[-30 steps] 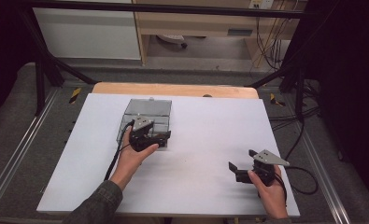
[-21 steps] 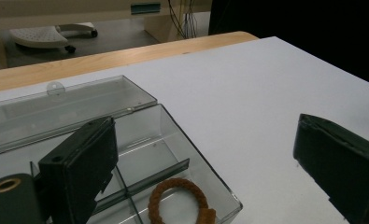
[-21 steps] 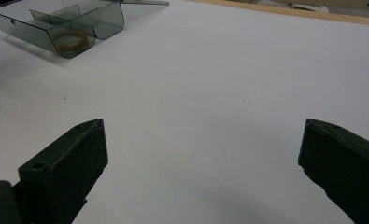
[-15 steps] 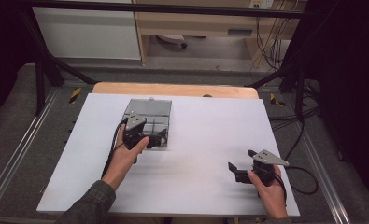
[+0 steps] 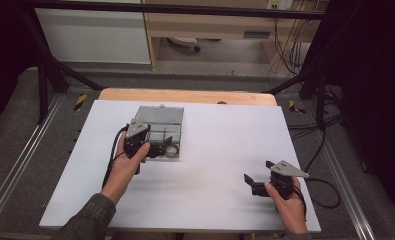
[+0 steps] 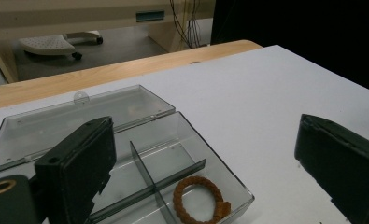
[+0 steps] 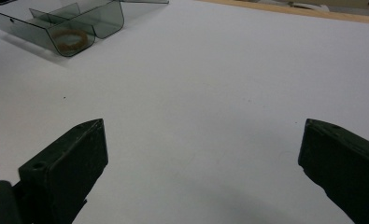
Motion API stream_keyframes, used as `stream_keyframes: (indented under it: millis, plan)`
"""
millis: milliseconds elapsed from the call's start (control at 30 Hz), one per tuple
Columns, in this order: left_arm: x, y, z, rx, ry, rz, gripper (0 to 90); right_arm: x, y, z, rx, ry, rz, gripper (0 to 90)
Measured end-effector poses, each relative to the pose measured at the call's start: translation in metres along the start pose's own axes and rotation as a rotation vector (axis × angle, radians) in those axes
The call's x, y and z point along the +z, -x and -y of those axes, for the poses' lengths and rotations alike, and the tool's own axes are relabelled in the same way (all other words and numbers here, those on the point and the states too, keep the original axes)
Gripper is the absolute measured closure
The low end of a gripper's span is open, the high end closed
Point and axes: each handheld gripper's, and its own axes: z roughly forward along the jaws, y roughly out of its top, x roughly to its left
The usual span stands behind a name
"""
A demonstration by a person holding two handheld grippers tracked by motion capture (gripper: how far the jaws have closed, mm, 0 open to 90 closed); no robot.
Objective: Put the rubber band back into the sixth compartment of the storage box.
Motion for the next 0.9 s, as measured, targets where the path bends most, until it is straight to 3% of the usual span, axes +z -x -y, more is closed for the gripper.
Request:
stream_keyframes:
  millis: [900]
  plan:
    - [-0.055,-0.039,-0.001,-0.031,0.05,-0.043,5.4,0.0,-0.001,0.0,-0.003,-0.005,0.002,1.8]
